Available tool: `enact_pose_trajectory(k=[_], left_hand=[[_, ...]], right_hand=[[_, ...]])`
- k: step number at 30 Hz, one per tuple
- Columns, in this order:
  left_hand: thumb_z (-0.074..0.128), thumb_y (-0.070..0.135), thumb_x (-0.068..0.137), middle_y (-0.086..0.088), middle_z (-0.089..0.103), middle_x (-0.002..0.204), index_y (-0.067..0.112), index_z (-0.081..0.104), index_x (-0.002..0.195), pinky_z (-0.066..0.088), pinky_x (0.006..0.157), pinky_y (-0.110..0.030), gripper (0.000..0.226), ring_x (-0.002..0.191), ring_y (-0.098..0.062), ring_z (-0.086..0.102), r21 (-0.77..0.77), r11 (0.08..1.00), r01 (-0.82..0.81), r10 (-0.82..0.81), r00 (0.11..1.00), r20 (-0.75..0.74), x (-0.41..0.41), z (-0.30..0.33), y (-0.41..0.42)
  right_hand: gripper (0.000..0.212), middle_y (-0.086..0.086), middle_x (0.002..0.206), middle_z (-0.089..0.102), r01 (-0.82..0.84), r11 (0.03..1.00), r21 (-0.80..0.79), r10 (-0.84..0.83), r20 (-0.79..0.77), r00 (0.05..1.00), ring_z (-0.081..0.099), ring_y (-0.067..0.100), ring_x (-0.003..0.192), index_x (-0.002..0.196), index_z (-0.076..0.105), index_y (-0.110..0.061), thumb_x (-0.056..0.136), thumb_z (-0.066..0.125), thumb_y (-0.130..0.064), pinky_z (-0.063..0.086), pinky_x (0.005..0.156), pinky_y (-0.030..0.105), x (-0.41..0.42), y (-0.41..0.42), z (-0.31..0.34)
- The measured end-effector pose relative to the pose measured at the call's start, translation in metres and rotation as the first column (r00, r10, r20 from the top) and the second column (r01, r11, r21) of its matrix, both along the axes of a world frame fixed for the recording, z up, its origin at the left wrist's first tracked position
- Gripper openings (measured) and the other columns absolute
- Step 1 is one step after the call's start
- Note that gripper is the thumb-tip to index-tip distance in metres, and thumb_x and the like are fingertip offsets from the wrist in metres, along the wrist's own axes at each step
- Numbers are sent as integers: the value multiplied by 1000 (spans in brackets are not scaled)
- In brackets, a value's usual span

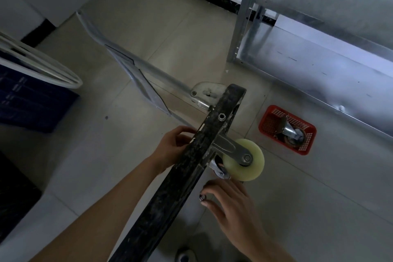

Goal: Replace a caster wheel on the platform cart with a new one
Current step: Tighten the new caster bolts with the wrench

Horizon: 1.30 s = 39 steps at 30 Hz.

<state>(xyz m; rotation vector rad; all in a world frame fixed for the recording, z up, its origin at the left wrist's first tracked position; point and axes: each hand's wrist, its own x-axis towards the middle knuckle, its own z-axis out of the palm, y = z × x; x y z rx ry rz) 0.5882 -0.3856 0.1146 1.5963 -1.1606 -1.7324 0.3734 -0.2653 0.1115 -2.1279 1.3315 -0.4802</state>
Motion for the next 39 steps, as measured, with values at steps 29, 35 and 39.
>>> enact_pose_trajectory(k=[29, 35, 39], left_hand=[[50, 14, 100, -11, 72, 96, 9, 66, 114, 54, 75, -24, 21, 88, -21, 71, 107, 987, -121, 116, 992, 48, 4, 9, 8], [55, 99, 52, 34, 51, 134, 35, 19, 154, 39, 106, -17, 125, 134, -9, 51, 154, 987, 50, -45, 998, -37, 5, 16, 28], [90, 41, 69, 26, 65, 116, 52, 3, 154, 56, 93, -33, 122, 108, -12, 70, 112, 970, 215, -205, 974, -95, 4, 26, 25]], right_hand=[[12, -21, 110, 60, 45, 998, 53, -46, 27, 999, 58, 2, 104, 109, 60, -34, 99, 59, -42, 42, 94, 24, 13, -5, -4], [13, -21, 109, 59, 30, 997, 68, -31, 8, 999, 56, 1, 103, 107, 60, -34, 99, 58, -44, 29, 95, 13, 19, -4, 0], [14, -22, 109, 58, 24, 997, 67, -24, 1, 1000, 55, 1, 104, 107, 59, -35, 96, 61, -44, 30, 95, 15, 19, -3, 2]])
